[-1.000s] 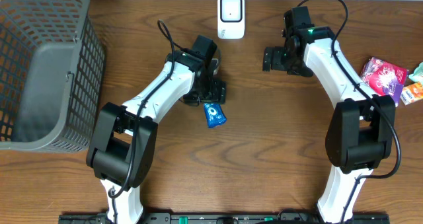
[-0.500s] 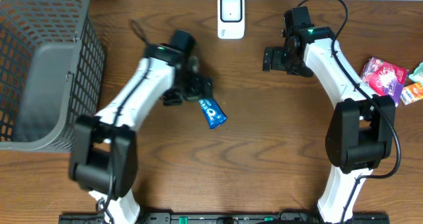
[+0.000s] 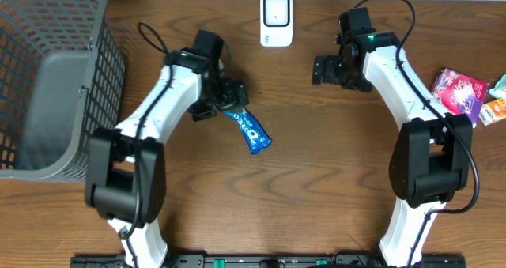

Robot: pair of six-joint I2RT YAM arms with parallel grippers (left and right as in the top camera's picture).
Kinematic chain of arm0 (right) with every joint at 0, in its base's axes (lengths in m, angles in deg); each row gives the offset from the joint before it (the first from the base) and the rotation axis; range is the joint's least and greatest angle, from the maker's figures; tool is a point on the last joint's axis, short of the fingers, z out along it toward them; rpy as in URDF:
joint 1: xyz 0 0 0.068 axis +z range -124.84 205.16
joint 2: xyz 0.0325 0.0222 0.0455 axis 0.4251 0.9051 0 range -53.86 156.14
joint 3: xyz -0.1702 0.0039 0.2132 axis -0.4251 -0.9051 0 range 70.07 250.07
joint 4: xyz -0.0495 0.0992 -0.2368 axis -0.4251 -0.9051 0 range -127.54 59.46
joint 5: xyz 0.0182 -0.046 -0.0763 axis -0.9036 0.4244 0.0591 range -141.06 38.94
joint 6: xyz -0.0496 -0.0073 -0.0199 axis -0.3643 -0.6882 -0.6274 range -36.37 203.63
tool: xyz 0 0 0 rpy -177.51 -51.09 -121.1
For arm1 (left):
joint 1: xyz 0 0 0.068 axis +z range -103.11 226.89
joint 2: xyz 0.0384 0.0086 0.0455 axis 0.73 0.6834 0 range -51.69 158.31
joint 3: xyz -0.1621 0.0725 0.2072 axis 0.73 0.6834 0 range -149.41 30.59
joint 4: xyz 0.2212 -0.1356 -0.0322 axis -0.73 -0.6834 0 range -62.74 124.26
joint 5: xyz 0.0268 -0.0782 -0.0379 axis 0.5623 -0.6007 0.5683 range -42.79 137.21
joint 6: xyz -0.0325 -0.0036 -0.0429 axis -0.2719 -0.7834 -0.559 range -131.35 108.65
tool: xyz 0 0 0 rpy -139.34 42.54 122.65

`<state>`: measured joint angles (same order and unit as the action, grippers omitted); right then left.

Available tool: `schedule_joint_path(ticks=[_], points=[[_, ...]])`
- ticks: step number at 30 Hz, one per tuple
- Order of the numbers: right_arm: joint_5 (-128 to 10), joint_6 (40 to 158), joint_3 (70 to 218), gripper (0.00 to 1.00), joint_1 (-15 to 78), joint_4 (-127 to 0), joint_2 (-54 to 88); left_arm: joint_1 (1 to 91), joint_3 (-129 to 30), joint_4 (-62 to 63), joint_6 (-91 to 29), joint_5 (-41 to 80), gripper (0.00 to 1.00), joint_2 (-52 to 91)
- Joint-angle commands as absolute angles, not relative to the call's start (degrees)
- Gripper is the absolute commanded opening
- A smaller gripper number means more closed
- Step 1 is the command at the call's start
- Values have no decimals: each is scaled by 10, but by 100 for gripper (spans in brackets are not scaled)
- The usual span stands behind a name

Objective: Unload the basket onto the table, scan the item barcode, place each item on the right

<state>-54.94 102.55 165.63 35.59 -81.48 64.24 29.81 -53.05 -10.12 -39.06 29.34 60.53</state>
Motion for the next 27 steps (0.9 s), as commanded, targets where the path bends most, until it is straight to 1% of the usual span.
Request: schedule_joint_path(ticks=[1, 5, 7, 8, 9, 10, 12, 14, 16, 17, 18, 22, 24, 27], points=[[-608, 1033, 1655, 99, 364, -811, 634, 295, -525, -77, -423, 297, 98, 641], [-608, 1033, 1655, 99, 370, -819, 634, 307, -525, -52, -457, 297, 99, 676], [-608, 1033, 1655, 99, 372, -827, 634, 313, -525, -37, -455, 297, 99, 689], [-608, 1033, 1655, 99, 373, -831, 634, 316, -525, -28, -448, 297, 98, 693], [-608, 1033, 1655, 99, 373, -833, 634, 318, -525, -20, -441, 297, 88, 695], [-608, 1033, 1655, 99, 374, -833, 634, 318, -525, -12, -431, 296, 82, 695], [-608, 1033, 1655, 99, 374, -832, 634, 318, -525, 9, -400, 281, 74, 696], [-608, 1033, 1655, 99, 374, -832, 634, 317, -525, 35, -362, 236, 61, 696], [-609, 1033, 1655, 99, 375, -833, 634, 317, -525, 56, -336, 194, 43, 696], [-609, 1033, 1655, 99, 376, -833, 634, 317, -525, 64, -329, 180, 36, 696], [-610, 1033, 1655, 99, 378, -836, 634, 317, -525, 75, -323, 169, 32, 695], [-629, 1033, 1655, 99, 388, -841, 634, 318, -529, 98, -311, 159, 31, 695], [-639, 1033, 1655, 99, 395, -841, 634, 318, -540, 100, -310, 141, 19, 695], [-638, 1033, 1655, 99, 406, -837, 634, 318, -562, 96, -285, 87, 19, 690]])
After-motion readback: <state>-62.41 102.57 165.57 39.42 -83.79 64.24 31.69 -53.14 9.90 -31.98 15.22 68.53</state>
